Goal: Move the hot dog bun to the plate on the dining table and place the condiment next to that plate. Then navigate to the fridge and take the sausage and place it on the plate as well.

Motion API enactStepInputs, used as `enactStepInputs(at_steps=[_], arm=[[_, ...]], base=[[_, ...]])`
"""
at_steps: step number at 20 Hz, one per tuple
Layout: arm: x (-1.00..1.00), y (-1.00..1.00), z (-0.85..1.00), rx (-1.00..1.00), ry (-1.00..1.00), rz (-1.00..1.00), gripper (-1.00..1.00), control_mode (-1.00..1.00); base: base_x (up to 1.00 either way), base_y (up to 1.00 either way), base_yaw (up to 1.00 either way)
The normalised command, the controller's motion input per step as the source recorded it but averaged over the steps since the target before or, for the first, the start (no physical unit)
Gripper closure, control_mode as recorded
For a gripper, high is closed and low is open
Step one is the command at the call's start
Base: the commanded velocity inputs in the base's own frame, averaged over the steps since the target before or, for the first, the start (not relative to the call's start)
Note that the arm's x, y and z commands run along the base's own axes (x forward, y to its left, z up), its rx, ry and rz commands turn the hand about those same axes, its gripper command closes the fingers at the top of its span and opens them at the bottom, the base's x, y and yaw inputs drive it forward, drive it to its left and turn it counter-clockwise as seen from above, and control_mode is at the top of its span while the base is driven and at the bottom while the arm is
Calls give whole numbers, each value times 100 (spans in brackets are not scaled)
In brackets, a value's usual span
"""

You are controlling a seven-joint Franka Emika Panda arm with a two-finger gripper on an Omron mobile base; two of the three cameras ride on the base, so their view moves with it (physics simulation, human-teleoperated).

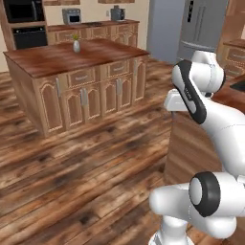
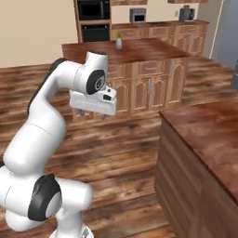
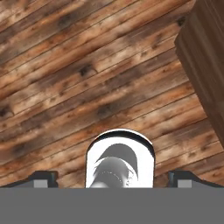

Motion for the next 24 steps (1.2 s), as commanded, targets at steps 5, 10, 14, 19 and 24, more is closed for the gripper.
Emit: enactStepInputs(at_steps=[5, 10, 14, 19, 24], arm=[[0, 0, 0, 0, 0, 0, -100, 100], [0, 0, 0, 0, 0, 0, -100, 100], [0, 0, 0, 0, 0, 0, -100, 100], [0, 0, 0, 0, 0, 0, -100, 100], [0, 0, 0, 0, 0, 0, -100, 100]], base=[[96, 78, -44], [93, 86, -45], [96, 88, -45], [99, 88, -43], [100, 74, -41]])
